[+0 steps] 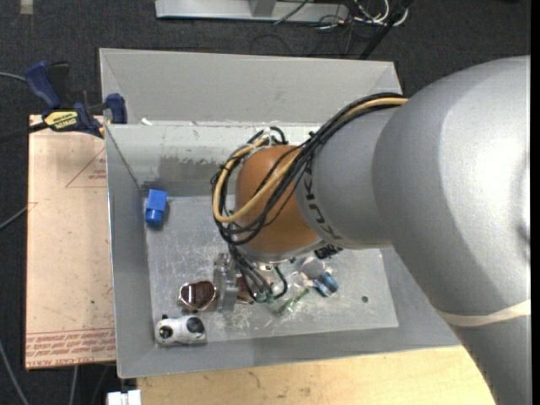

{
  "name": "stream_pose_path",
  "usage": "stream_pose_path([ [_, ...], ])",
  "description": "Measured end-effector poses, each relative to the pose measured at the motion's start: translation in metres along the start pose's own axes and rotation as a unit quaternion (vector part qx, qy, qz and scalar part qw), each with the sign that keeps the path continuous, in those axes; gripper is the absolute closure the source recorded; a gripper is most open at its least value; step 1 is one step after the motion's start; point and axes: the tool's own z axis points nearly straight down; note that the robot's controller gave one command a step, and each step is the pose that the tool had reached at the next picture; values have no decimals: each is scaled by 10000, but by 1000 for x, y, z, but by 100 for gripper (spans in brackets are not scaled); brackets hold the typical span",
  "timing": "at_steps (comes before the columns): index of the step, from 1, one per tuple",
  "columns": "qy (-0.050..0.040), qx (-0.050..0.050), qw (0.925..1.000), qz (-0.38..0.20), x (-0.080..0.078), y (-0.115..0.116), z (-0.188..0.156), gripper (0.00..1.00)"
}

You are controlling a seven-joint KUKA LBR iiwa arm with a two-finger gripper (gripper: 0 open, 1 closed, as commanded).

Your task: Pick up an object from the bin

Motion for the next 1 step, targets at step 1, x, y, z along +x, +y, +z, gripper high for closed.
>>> stream_pose_path([
  [1,27,9,10000,1,2,-1,-5,100],
])
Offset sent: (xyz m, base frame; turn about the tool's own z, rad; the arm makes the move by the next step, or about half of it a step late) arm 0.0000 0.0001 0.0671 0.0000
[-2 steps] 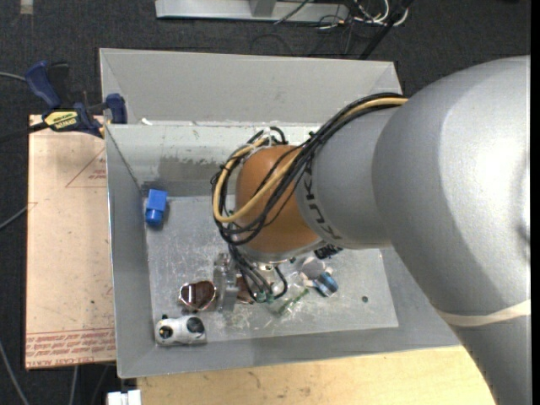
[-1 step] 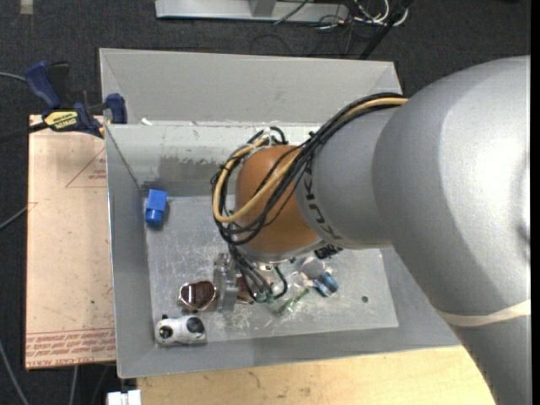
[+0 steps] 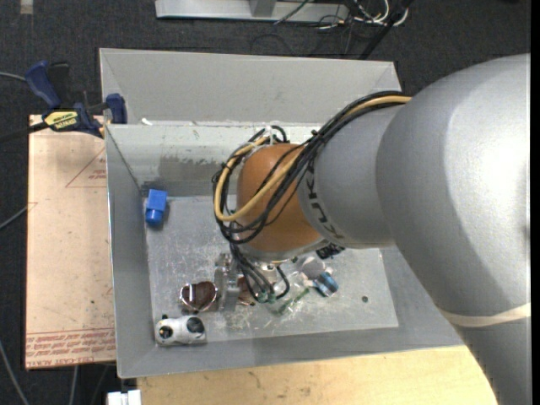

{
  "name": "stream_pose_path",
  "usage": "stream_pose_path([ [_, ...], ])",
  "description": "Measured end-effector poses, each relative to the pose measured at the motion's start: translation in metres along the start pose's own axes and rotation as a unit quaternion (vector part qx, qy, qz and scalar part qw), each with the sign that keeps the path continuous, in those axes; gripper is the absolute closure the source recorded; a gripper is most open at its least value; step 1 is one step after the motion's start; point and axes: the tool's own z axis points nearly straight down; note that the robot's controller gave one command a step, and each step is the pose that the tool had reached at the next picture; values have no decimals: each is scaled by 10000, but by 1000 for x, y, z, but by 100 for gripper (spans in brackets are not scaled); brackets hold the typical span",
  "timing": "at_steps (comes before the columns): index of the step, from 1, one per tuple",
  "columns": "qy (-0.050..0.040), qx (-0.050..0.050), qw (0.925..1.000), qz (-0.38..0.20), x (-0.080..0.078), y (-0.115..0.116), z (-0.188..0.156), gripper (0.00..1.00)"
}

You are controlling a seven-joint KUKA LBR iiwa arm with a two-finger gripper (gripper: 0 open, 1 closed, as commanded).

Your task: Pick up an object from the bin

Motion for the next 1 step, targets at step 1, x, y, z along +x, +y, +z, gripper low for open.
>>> stream_pose_path([
  [1,11,3,10000,-1,1,0,-22,100],
])
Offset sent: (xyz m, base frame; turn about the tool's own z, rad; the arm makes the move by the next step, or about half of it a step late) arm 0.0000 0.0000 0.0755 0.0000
